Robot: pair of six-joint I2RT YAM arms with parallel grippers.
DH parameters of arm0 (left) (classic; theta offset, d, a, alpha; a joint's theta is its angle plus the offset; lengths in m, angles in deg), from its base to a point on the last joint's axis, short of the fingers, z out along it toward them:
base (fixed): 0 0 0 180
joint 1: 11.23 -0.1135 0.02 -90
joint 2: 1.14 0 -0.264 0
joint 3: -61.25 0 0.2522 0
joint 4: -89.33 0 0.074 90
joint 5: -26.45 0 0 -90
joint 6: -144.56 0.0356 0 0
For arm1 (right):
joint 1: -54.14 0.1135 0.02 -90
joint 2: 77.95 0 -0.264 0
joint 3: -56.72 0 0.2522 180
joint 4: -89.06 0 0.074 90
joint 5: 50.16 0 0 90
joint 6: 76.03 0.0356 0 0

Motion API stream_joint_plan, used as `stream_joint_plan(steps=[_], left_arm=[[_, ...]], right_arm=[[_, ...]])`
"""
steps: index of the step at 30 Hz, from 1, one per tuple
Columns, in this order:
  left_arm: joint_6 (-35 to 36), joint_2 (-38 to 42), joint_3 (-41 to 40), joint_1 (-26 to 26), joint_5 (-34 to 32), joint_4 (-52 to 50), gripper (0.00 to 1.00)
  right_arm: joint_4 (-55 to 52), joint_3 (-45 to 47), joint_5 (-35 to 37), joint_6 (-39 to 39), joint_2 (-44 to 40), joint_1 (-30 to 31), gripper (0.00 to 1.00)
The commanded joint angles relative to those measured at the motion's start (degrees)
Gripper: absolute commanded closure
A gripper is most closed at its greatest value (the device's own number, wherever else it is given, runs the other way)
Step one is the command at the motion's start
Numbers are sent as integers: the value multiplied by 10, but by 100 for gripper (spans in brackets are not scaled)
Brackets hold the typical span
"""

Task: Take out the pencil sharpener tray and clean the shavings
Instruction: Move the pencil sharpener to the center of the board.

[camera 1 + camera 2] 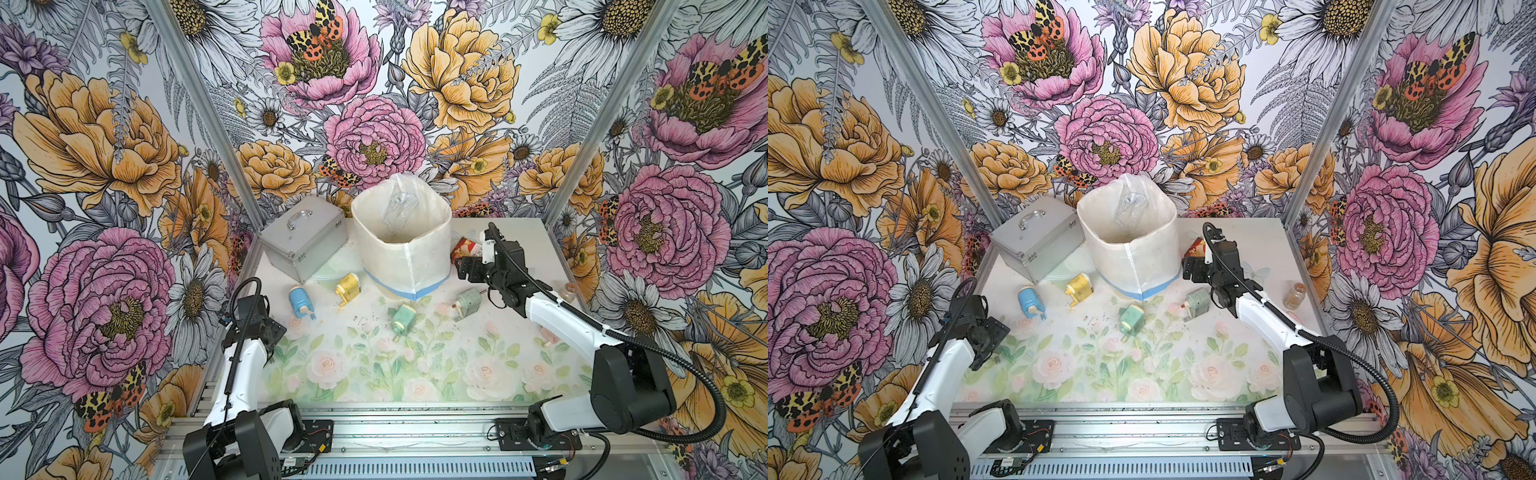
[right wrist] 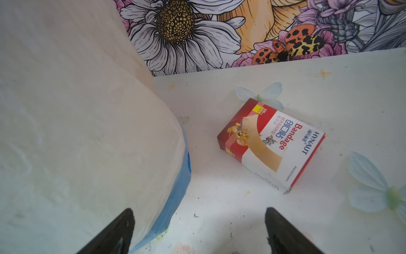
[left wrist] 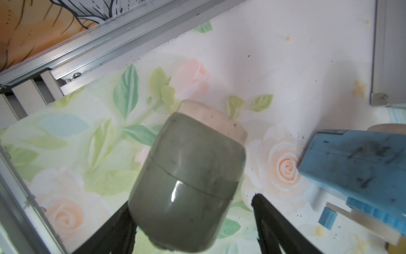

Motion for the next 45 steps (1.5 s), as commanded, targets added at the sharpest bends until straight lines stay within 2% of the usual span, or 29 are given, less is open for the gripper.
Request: stream_joint_plan(steps=[1, 8, 15, 17, 20, 27, 30, 39, 45], left_arm=[[-3, 4, -2, -5, -16, -3, 26], [-2, 0, -4, -5, -12, 4, 30], [8, -23, -5, -12, 3, 19, 40], [11, -26, -6, -14, 27, 25, 42], [13, -28, -9, -13, 35, 33, 53], [19, -27, -7, 1, 43, 36, 60], [19, -23, -8, 26, 44, 36, 67], [-21, 15, -22, 108, 40, 26, 72], [-73, -3, -12, 265, -14, 15, 73]], right_arm=[[1, -4, -4, 7, -13, 3, 6], [1, -3, -6, 7, -12, 3, 6], [1, -2, -9, 10, -16, 3, 6], [1, 1, -9, 11, -18, 3, 6], [1, 1, -10, 11, -19, 3, 6], [1, 2, -13, 13, -22, 4, 6], [1, 2, -15, 15, -22, 5, 6], [1, -1, -19, 20, -20, 9, 6], [1, -2, -18, 21, -16, 16, 6]])
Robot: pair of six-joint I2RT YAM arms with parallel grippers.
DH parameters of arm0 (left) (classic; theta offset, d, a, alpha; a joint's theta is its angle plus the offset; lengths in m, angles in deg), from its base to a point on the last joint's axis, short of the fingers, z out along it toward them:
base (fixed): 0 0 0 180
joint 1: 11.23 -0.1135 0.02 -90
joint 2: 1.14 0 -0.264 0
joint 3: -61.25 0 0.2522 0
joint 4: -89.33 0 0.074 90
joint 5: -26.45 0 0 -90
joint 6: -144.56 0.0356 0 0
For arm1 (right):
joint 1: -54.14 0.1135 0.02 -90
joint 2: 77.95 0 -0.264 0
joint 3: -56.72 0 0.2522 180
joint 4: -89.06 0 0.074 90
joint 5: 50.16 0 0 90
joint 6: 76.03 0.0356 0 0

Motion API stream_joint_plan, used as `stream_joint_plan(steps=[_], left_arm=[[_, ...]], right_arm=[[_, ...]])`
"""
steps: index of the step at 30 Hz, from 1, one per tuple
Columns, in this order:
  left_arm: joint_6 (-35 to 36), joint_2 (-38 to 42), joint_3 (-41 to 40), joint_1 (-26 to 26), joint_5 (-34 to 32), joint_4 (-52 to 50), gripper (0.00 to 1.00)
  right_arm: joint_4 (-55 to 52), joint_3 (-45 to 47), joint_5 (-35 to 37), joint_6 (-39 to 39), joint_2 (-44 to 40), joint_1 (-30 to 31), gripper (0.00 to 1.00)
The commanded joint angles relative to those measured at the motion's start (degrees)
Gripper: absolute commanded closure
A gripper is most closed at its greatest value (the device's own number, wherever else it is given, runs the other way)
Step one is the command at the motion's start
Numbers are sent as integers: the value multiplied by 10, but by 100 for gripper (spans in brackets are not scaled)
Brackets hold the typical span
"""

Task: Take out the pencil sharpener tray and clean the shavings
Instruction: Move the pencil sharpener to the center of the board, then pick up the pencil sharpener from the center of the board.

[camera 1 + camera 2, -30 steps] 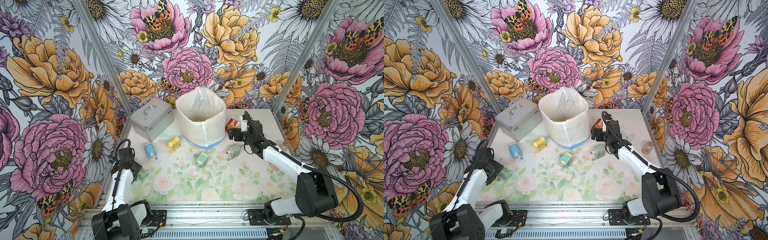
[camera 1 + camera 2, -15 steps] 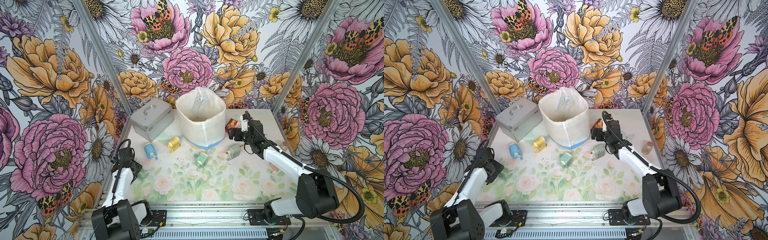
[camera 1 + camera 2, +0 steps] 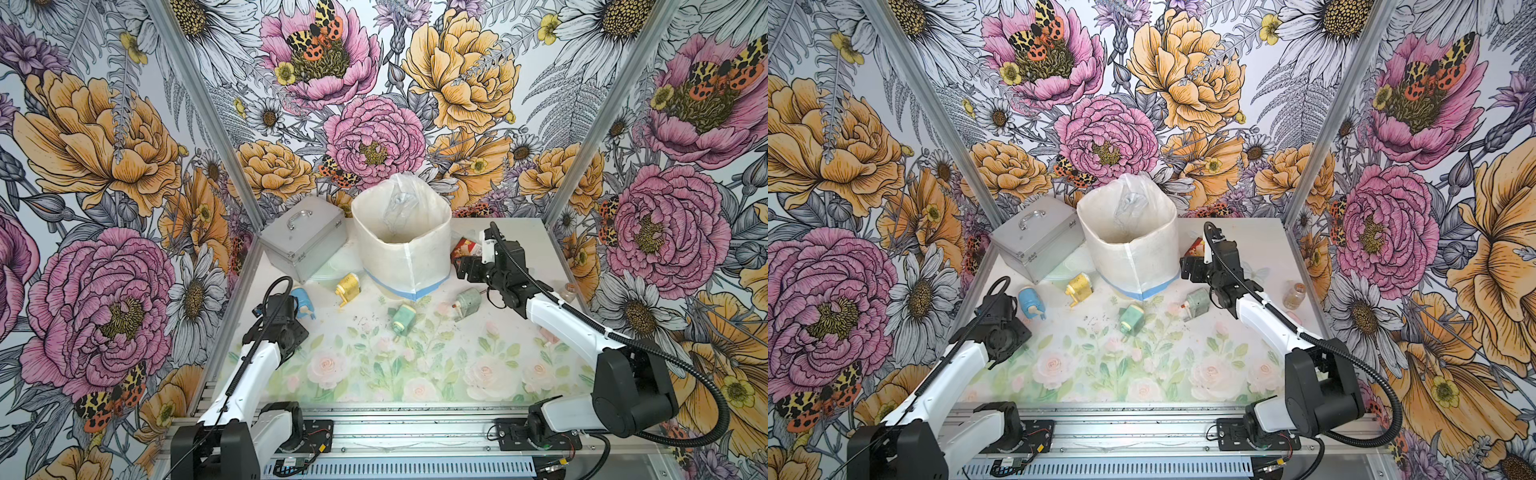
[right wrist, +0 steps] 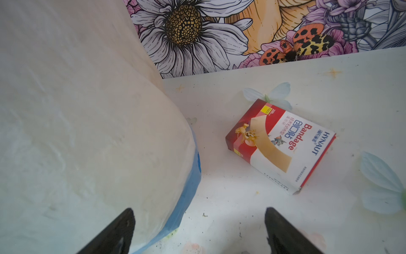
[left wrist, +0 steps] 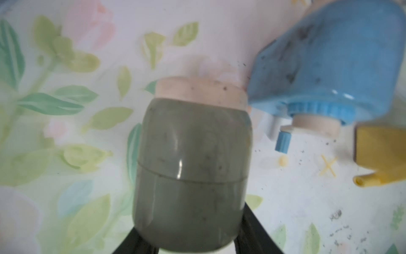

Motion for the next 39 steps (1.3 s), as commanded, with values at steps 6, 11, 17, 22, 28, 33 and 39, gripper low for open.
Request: stream_joint_plan(steps=[6, 11, 17, 22, 28, 33, 39], left_arm=[[-94, -28, 9, 186, -61, -11, 74], [-82, -52, 28, 285, -92, -15, 73], [-39, -87, 63, 374, -139, -12, 67], [-2, -94, 62, 390, -170, -12, 47], [-59, -50, 20, 389, -194, -13, 31], [-115, -27, 5, 365, -206, -14, 24], [-150, 30, -26, 355, -198, -28, 24]], right_arm=[[-9, -3, 4, 0, -10, 17, 7], [-16, -6, 14, -2, -7, 31, 7], [-28, -16, 23, -6, 3, 52, 7], [-36, -23, 32, -11, 6, 71, 7], [-53, -33, 56, -26, 15, 101, 7], [-57, -41, 58, -28, 33, 114, 7], [-71, -52, 64, -38, 36, 126, 7]])
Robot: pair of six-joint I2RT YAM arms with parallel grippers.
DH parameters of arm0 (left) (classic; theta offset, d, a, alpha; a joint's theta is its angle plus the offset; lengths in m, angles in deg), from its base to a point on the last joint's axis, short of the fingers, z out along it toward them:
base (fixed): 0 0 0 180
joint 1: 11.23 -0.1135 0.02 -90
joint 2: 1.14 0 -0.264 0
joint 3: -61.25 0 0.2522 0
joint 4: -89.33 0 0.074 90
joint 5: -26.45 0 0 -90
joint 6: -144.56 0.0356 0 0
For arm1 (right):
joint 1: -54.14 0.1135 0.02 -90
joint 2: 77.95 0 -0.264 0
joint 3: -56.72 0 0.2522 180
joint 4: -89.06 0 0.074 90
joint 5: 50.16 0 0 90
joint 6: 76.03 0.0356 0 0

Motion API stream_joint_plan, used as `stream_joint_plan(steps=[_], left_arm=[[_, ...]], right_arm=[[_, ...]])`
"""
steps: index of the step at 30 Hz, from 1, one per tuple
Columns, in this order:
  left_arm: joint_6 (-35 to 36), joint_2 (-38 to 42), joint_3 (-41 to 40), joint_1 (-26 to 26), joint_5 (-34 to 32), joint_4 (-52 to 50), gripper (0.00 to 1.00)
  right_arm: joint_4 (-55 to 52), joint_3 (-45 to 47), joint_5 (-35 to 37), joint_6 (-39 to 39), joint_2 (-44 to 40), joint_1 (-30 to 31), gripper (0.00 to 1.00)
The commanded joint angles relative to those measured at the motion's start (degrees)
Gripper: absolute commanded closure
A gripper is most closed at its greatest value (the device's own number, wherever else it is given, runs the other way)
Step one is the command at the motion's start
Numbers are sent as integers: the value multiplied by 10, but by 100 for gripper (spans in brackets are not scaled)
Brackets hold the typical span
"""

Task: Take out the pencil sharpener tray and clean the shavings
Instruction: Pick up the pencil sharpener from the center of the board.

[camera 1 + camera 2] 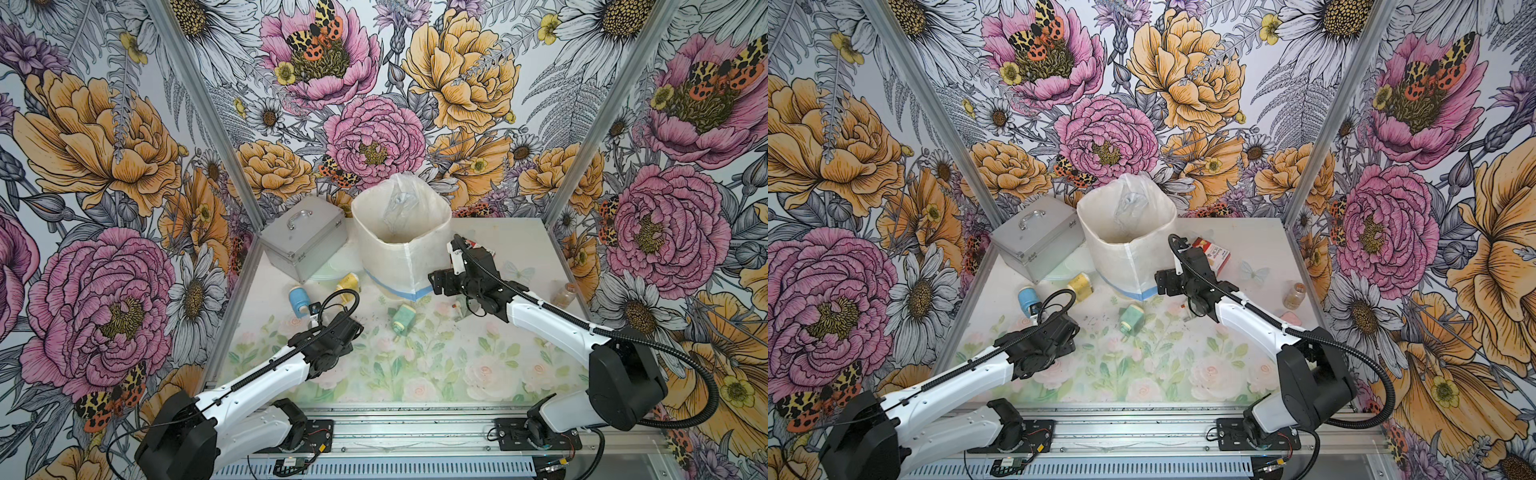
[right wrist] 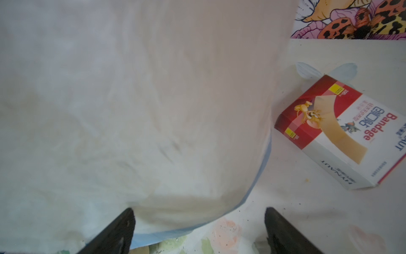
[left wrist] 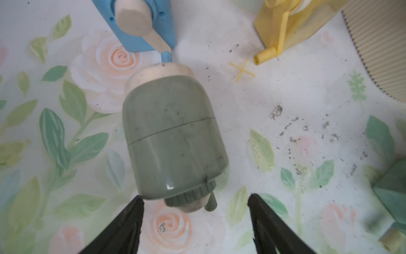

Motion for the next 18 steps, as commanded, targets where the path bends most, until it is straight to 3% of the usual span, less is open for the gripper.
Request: stream_joint_plan(steps=[1, 8, 12, 18], left_arm=[[-39, 35, -19, -6, -17, -15, 23], [-58, 38, -32, -10, -76, -13, 11], [-47, 24, -1, 21, -125, -10, 2], [-72, -25, 11, 61, -140, 23, 1]], right_arm=[[-8, -21, 16, -12, 2, 6, 7], [-10, -21, 16, -14, 12, 11, 6], [-14, -25, 17, -14, 15, 13, 7], [-18, -27, 21, -14, 15, 15, 6]])
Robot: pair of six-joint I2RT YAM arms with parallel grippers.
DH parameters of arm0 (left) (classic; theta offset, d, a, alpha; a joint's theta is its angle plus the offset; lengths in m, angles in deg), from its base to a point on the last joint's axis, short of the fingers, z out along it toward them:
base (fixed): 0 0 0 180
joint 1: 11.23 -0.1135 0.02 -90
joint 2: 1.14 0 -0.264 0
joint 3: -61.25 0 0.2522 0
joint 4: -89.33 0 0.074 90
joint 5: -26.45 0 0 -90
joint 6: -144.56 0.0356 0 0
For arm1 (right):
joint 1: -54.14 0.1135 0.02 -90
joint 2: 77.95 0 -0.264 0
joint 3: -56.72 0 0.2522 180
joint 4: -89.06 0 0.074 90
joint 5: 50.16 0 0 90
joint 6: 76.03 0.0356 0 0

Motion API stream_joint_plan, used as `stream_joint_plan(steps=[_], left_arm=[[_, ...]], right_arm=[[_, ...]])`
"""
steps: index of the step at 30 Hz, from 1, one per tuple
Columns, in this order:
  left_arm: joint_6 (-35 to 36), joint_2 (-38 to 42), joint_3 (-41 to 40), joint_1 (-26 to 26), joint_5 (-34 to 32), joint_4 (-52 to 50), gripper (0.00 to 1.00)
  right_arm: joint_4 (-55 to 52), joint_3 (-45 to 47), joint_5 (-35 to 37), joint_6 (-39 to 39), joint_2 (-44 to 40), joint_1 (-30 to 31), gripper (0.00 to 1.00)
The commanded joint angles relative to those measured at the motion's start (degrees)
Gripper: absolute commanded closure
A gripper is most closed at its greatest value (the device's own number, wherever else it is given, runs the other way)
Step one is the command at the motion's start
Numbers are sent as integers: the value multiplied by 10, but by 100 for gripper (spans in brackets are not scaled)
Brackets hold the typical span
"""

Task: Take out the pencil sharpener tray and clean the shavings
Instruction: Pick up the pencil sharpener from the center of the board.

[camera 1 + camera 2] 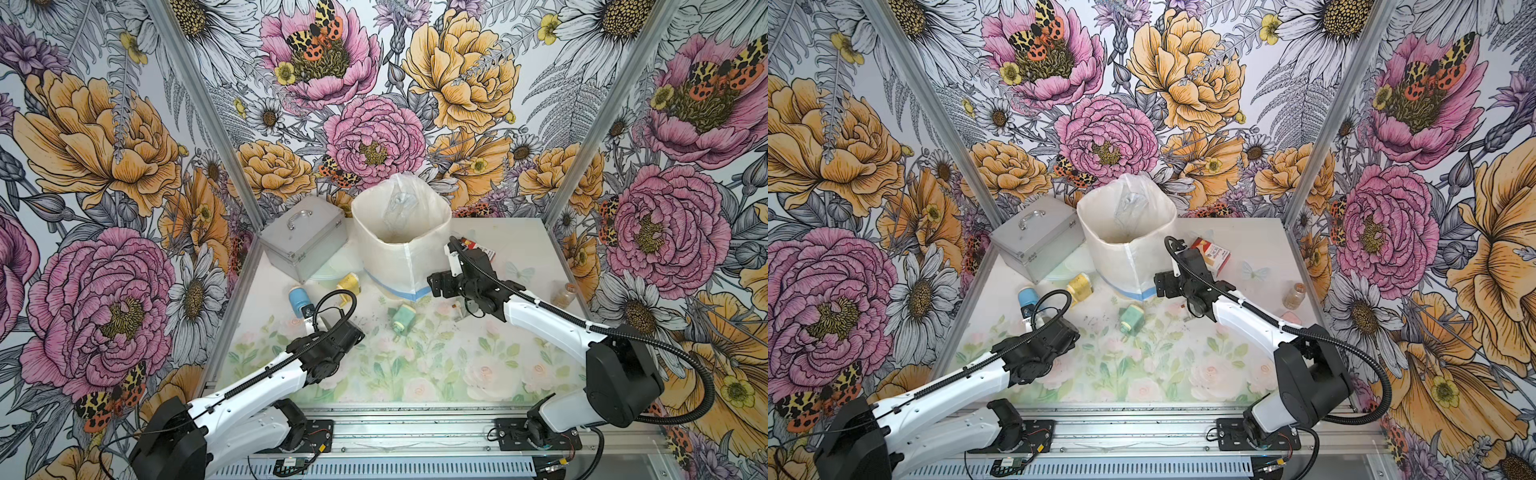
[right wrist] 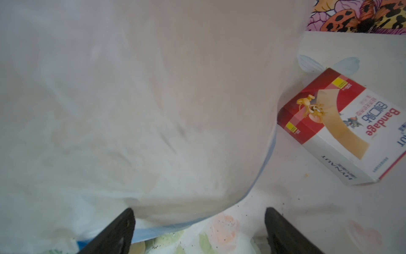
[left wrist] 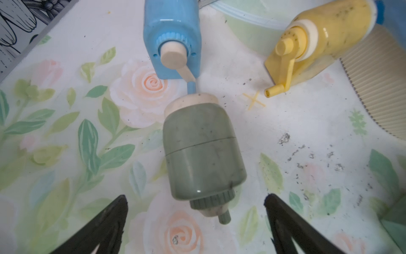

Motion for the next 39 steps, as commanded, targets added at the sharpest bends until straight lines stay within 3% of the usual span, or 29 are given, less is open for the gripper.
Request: stream_joint_plan(steps=[1, 6, 13, 23, 33, 39], left_arm=[[-29, -36, 11, 13, -32, 36, 1], [-108, -117, 23, 11, -93, 47, 1], [-98, -186, 16, -26, -110, 148, 1], [-67, -227, 17, -66, -120, 192, 4], [-31, -244, 28, -68, -122, 198, 32], [-19, -238, 24, -69, -113, 199, 59]], right_arm=[[-4, -21, 10, -8, 6, 5, 6], [-12, -31, 7, -7, 8, 9, 6], [-35, -41, 13, -14, -5, 15, 6], [-48, -46, 18, -16, -15, 16, 6], [-59, -66, 17, -17, -7, 23, 6], [-65, -66, 24, -20, -14, 26, 6]])
